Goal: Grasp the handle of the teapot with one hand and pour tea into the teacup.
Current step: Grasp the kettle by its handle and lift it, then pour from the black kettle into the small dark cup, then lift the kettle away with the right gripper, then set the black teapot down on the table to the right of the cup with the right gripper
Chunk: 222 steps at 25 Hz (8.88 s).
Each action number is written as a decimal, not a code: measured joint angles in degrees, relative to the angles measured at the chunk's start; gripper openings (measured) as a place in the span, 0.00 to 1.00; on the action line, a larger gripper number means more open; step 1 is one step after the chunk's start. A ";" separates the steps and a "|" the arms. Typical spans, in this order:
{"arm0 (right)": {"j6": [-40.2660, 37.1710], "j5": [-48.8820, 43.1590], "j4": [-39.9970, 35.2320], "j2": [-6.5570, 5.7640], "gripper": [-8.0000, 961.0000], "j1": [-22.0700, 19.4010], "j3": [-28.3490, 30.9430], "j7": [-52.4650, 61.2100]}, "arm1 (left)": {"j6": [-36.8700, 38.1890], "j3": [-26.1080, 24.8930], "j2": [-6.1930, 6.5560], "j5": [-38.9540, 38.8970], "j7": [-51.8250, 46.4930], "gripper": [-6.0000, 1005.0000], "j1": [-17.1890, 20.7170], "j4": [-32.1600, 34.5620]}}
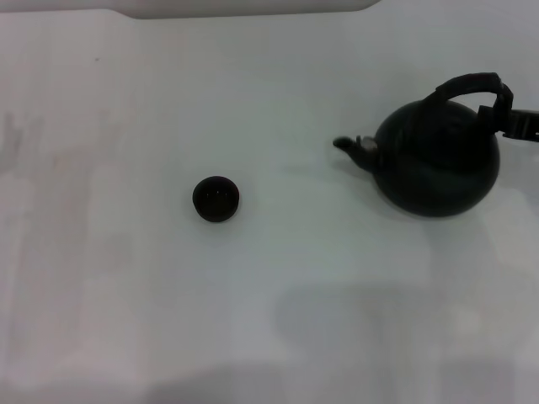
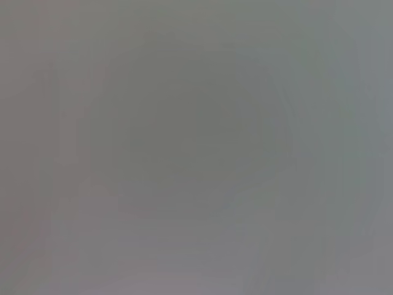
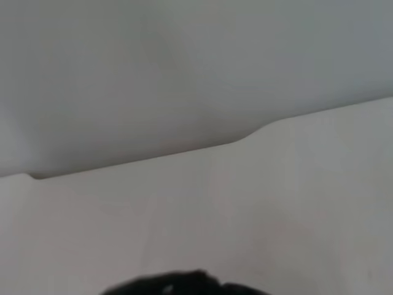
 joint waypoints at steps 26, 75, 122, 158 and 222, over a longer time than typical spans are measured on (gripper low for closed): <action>6.86 -4.15 -9.49 0.03 0.24 11.32 -2.50 2.60 | -0.03 0.00 -0.17 0.00 0.00 0.86 -0.05 0.00; -6.11 -32.73 -8.28 0.18 0.23 20.96 -25.29 20.99 | -0.11 0.35 -0.35 0.36 0.26 0.86 0.41 -0.61; -12.51 -42.77 -8.66 -0.11 0.22 19.61 -30.47 18.26 | -0.91 0.08 -0.38 0.18 0.19 0.86 0.26 -0.71; -12.40 -47.70 -9.52 -0.12 0.22 18.85 -32.07 18.26 | -0.57 0.09 -0.53 0.18 -0.01 0.86 0.33 -1.41; -6.77 -29.93 -9.71 -0.27 0.22 10.61 -17.75 24.38 | -0.03 0.08 -0.27 -0.79 0.00 0.86 0.03 -1.64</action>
